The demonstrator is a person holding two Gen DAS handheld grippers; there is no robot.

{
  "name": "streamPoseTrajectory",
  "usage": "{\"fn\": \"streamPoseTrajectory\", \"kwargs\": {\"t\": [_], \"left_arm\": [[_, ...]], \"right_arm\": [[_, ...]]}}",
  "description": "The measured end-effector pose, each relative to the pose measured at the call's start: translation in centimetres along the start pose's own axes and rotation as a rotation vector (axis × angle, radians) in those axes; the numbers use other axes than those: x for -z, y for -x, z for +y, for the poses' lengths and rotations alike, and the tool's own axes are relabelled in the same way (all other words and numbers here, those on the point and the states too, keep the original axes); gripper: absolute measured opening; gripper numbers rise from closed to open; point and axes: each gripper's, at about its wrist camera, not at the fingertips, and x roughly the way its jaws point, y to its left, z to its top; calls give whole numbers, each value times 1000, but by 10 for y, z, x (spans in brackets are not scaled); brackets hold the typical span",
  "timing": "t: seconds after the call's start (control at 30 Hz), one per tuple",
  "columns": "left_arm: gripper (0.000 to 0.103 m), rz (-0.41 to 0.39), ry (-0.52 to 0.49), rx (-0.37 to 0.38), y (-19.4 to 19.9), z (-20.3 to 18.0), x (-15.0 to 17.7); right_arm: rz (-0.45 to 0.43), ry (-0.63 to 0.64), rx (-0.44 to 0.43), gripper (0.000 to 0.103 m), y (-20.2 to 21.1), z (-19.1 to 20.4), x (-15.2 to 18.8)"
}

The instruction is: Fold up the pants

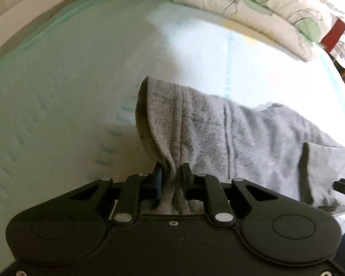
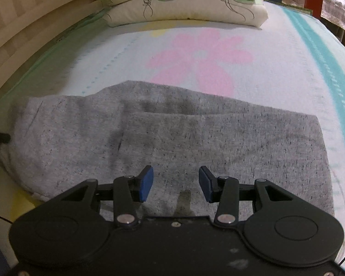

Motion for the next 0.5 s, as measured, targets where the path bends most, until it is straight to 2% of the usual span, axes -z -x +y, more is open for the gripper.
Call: {"fn": "streamPoseTrajectory", "kwargs": {"t": [0.07,0.2,0.37,0.5], "left_arm": [[21,-17,-17,10,12,-9,-1],[21,-39,-57,20,21,-25,-11],[21,-61,-105,39,34,-52,-19],[21,-84,-138,54,41,-72,-24]], "right_arm": [[7,-13,3,46,-5,-3,3],[85,-43,3,46,-26,-8,15],[49,5,34,49,-26,1,25],[15,-21,32,49,-20,1,25]]}}
